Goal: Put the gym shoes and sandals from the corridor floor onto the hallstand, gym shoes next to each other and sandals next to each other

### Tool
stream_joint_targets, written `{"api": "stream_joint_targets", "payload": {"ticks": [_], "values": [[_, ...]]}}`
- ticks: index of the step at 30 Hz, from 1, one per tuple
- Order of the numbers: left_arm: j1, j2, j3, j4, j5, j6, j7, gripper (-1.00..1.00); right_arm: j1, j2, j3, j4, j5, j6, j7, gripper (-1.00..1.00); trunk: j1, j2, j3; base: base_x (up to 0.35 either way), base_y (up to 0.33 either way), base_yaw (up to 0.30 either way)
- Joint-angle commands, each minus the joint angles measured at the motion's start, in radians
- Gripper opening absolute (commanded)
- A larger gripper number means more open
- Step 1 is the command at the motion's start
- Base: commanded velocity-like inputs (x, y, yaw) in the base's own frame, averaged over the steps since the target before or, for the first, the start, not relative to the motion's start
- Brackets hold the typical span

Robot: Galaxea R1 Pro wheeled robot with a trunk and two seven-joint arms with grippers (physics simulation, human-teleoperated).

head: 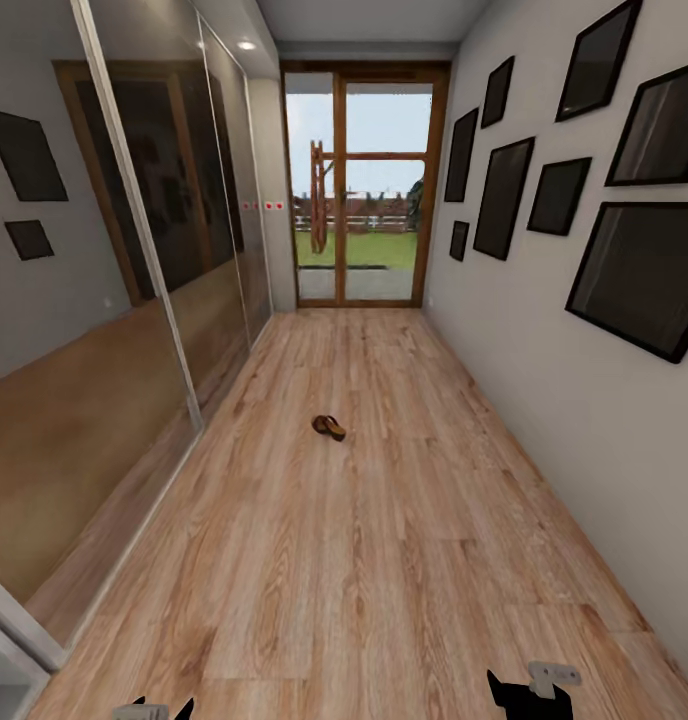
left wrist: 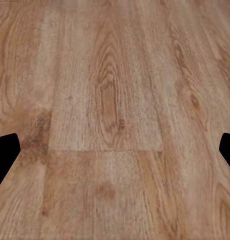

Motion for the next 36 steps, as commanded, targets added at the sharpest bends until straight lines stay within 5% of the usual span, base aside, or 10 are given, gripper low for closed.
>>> {"api": "stream_joint_targets", "payload": {"ticks": [1,13,36], "values": [[-0.001,-0.001,0.008,0.001,-0.001,0.0,-0.01,1.0,-0.001,0.0,0.0,0.001,-0.011,-0.002,0.009,1.0,0.0,0.0,-0.001,0.305,-0.148,0.0],[-0.001,-0.001,0.008,0.001,-0.001,0.0,-0.01,1.0,-0.001,-0.001,0.0,0.001,-0.011,-0.002,0.009,1.0,0.0,0.0,-0.001,0.305,-0.15,0.15],[-0.001,0.0,0.008,0.001,0.001,-0.002,-0.01,1.0,-0.001,-0.002,0.0,0.001,-0.009,-0.002,0.008,1.0,0.0,0.0,-0.001,0.305,-0.15,0.008]]}}
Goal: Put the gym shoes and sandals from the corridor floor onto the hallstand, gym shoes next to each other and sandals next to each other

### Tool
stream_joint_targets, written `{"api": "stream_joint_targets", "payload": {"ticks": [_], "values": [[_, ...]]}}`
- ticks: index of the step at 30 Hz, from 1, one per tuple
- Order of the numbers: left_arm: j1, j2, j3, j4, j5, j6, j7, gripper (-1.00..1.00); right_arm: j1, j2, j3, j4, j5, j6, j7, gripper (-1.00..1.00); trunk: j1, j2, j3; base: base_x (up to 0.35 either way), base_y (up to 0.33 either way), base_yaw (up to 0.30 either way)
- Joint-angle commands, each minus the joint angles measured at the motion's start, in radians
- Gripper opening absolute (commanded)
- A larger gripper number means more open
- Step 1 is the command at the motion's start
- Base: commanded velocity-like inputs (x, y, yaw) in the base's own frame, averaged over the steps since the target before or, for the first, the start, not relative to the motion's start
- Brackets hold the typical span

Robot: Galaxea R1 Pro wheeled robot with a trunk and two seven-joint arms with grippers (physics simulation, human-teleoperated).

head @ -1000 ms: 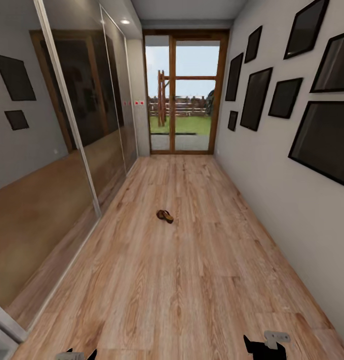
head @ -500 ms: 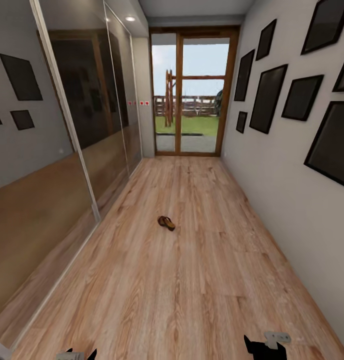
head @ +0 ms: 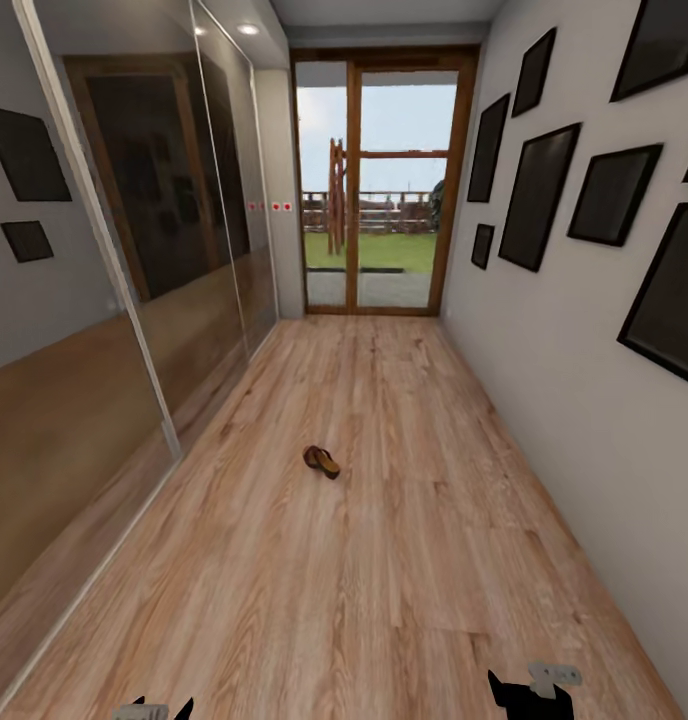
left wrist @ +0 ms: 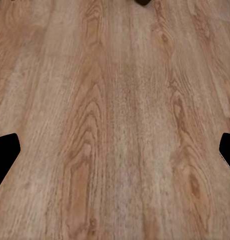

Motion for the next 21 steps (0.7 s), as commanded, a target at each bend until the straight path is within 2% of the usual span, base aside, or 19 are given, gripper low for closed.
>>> {"api": "stream_joint_targets", "payload": {"ticks": [1,21], "values": [[-0.001,-0.001,0.008,0.001,-0.001,0.0,-0.01,1.0,-0.001,0.0,0.0,0.001,-0.011,-0.002,0.009,1.0,0.0,0.0,-0.001,0.305,-0.15,0.0],[-0.001,0.0,0.01,0.001,0.004,0.0,-0.01,1.0,-0.001,0.005,0.002,0.001,-0.011,-0.003,0.011,1.0,0.0,0.0,-0.001,0.305,-0.15,0.0]]}}
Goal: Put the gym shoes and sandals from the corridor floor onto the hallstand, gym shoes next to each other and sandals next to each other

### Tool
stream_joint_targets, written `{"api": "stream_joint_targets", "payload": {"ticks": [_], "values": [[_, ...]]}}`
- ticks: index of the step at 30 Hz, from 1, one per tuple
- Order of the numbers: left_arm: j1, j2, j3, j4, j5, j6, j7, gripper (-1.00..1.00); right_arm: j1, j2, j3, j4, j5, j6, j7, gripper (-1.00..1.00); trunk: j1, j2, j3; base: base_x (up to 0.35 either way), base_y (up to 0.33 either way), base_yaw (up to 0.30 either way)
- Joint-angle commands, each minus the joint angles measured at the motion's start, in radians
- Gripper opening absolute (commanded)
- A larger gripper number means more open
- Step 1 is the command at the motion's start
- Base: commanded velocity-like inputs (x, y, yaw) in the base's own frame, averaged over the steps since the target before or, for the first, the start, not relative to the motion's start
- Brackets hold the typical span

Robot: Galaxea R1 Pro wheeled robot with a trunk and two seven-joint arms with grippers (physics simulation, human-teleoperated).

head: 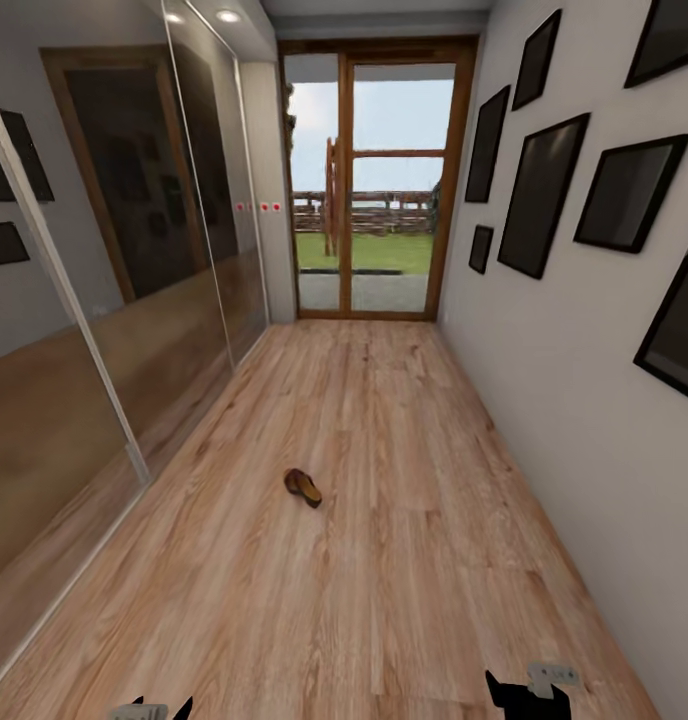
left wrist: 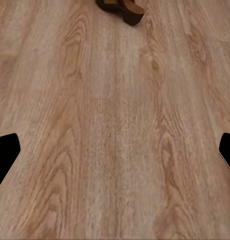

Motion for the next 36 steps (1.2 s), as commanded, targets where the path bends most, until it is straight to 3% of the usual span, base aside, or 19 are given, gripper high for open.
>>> {"api": "stream_joint_targets", "payload": {"ticks": [1,20,36], "values": [[-0.001,-0.001,0.008,0.001,0.0,0.0,-0.01,1.0,-0.001,0.0,0.0,0.001,-0.011,-0.002,0.009,1.0,0.0,0.0,-0.001,0.305,-0.15,0.0],[-0.001,-0.001,0.009,0.001,0.004,0.0,-0.01,1.0,-0.001,0.003,0.0,0.001,-0.009,-0.002,0.009,1.0,0.0,0.0,-0.001,0.305,-0.155,0.006],[-0.001,-0.001,0.009,0.001,0.004,0.0,-0.01,1.0,-0.001,0.004,0.0,0.001,-0.011,-0.002,0.008,1.0,0.0,0.0,-0.001,0.305,-0.164,0.244]]}}
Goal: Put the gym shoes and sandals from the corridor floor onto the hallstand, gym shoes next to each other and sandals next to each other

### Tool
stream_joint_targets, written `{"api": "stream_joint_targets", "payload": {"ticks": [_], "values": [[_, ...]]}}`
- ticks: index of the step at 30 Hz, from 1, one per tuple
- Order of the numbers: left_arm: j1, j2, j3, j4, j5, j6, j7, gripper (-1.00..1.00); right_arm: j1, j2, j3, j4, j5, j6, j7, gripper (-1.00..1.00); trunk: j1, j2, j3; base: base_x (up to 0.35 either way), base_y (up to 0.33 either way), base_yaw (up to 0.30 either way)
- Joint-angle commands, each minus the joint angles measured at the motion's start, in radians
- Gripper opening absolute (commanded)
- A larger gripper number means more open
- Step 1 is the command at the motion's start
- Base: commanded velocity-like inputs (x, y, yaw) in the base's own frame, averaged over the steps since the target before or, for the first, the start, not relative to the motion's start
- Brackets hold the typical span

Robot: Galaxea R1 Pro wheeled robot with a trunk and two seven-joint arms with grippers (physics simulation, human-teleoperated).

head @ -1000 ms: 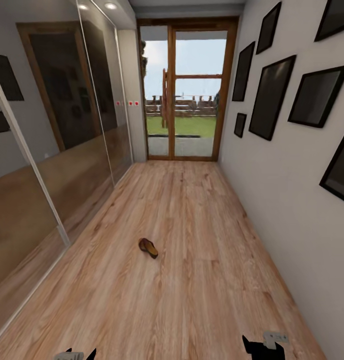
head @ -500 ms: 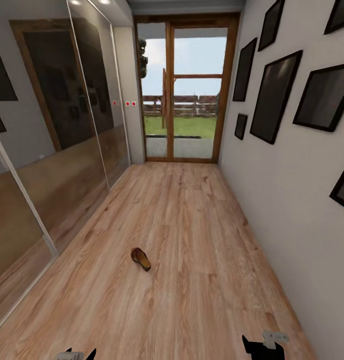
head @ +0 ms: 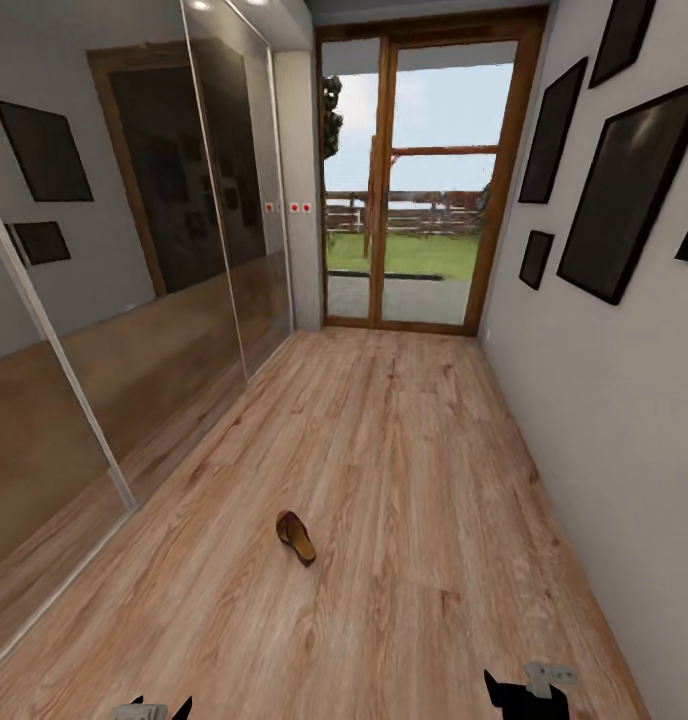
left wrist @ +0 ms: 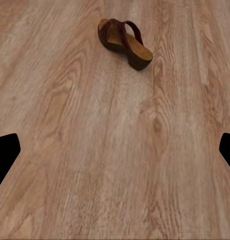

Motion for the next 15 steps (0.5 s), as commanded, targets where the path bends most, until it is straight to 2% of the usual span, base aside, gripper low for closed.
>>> {"api": "stream_joint_targets", "payload": {"ticks": [1,15], "values": [[-0.001,-0.001,0.008,0.001,0.0,0.0,-0.01,1.0,0.0,0.0,0.0,0.001,-0.011,-0.002,0.009,1.0,0.0,0.0,-0.001,0.305,-0.168,0.277],[-0.001,-0.001,0.009,0.001,0.002,0.0,-0.01,1.0,0.0,0.0,0.0,0.001,-0.011,-0.002,0.008,1.0,0.0,0.0,-0.001,0.305,-0.168,0.278]]}}
